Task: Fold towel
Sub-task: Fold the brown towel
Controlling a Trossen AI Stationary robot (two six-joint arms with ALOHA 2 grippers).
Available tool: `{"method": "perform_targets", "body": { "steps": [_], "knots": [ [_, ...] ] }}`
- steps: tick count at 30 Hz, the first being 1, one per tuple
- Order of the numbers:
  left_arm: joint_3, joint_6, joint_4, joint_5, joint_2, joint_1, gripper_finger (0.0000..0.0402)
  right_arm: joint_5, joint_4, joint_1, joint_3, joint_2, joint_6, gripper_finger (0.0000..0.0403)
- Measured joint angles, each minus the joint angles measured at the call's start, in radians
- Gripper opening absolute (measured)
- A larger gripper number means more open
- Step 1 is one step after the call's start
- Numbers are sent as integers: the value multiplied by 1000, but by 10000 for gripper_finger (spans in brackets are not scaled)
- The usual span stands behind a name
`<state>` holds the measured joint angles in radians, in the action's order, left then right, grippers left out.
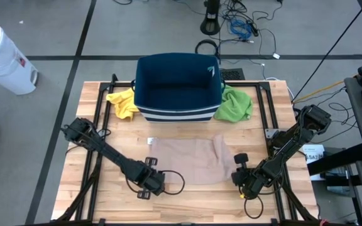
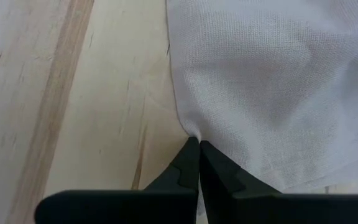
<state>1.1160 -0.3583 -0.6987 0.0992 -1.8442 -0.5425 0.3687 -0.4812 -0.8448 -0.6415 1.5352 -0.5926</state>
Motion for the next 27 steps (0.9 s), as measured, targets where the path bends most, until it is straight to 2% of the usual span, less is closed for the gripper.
{"method": "perform_targets", "body": {
  "steps": [4, 9, 12, 18, 23, 27],
  "knots": [
    [0, 48, 0, 20, 0, 4, 10, 0, 7, 0, 0, -3, -6, 0],
    [-3, 98, 16, 54, 12, 5, 3, -10, 35, 1, 5, -43, 11, 0],
    [-5, 107, 12, 69, 62, 7, 2, -12, 54, 1, 5, -120, 28, 1],
    [-4, 108, 6, 104, 285, -14, 1, -37, 49, 0, -20, -361, 102, 1],
    [-3, 136, 26, 277, 534, -68, 1, -67, 31, -1, -102, -576, 238, 1],
    [-2, 237, 127, 444, 695, -128, 1, -68, 35, -1, -177, -708, 365, 0]
  ]
}}
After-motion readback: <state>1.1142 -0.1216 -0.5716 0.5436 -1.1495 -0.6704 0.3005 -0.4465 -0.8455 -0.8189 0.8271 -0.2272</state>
